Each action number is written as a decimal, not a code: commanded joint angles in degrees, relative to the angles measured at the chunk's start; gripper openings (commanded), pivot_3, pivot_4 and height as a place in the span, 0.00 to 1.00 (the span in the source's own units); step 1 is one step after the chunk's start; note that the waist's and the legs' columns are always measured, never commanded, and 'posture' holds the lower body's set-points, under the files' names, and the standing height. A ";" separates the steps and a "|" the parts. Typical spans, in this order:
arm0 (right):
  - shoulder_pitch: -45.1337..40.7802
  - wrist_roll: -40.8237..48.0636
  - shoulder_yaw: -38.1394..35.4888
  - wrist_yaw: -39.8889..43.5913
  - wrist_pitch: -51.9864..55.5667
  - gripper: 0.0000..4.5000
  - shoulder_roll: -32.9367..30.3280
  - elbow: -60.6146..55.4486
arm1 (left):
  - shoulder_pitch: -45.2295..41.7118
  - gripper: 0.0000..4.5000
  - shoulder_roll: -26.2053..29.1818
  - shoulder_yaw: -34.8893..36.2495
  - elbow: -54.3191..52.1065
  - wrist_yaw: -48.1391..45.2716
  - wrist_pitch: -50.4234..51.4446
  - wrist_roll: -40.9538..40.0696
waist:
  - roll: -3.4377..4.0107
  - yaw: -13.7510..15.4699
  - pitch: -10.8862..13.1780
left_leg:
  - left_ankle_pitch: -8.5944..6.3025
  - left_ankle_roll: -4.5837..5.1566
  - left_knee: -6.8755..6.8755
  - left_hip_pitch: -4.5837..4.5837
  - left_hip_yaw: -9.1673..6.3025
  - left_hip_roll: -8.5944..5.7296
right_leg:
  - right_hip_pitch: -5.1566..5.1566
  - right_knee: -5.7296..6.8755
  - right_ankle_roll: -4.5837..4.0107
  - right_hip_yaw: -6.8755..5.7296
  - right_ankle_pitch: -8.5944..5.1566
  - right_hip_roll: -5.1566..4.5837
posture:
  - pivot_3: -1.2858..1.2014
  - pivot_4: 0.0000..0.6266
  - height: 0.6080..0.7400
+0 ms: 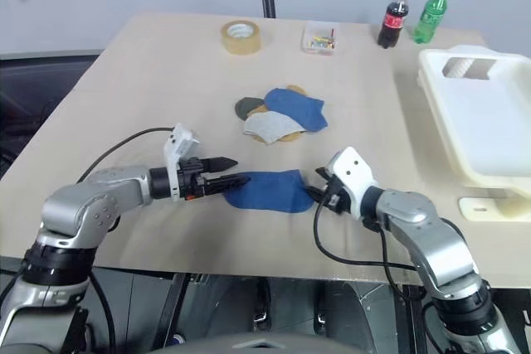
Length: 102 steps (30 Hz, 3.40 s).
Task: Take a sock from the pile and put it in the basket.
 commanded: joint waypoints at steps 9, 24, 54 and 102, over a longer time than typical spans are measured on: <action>-4.51 -4.35 5.49 -1.42 -1.07 0.44 -0.64 11.57 | 4.18 0.74 -9.16 -6.28 4.47 9.46 -12.74 15.12 | 0.02 1.00 -0.03 | -0.02 0.05 0.16 0.03 -0.22 -0.09 | 0.24 -0.01 0.04 -0.20 0.04 -0.11 | 0.52 0.24 1.00; -12.08 -2.51 0.31 2.03 -8.54 0.38 -0.47 13.79 | 11.11 0.55 -8.52 5.68 -7.37 7.13 -15.27 6.91 | 0.11 0.86 -0.07 | -0.02 0.04 0.27 0.07 -0.37 -0.01 | 0.35 0.00 0.05 -0.33 0.03 -0.02 | 0.52 0.24 1.00; -32.86 -17.96 0.71 0.14 -42.79 0.02 8.42 63.00 | 21.89 0.99 -4.05 15.42 -16.85 7.56 -18.30 5.62 | 0.21 -0.60 0.01 | -0.01 0.02 0.28 0.06 -0.25 0.02 | 0.33 0.04 -0.15 -0.27 0.17 -0.02 | 0.52 0.24 1.00; -22.36 -15.26 -1.16 12.43 -30.12 0.01 -0.70 41.46 | 18.68 0.99 -3.41 10.94 -10.91 4.53 -21.51 7.92 | 0.26 -0.54 0.03 | -0.02 0.03 0.27 0.09 -0.21 0.03 | 0.31 0.05 -0.09 -0.31 0.12 0.00 | 0.52 0.24 1.00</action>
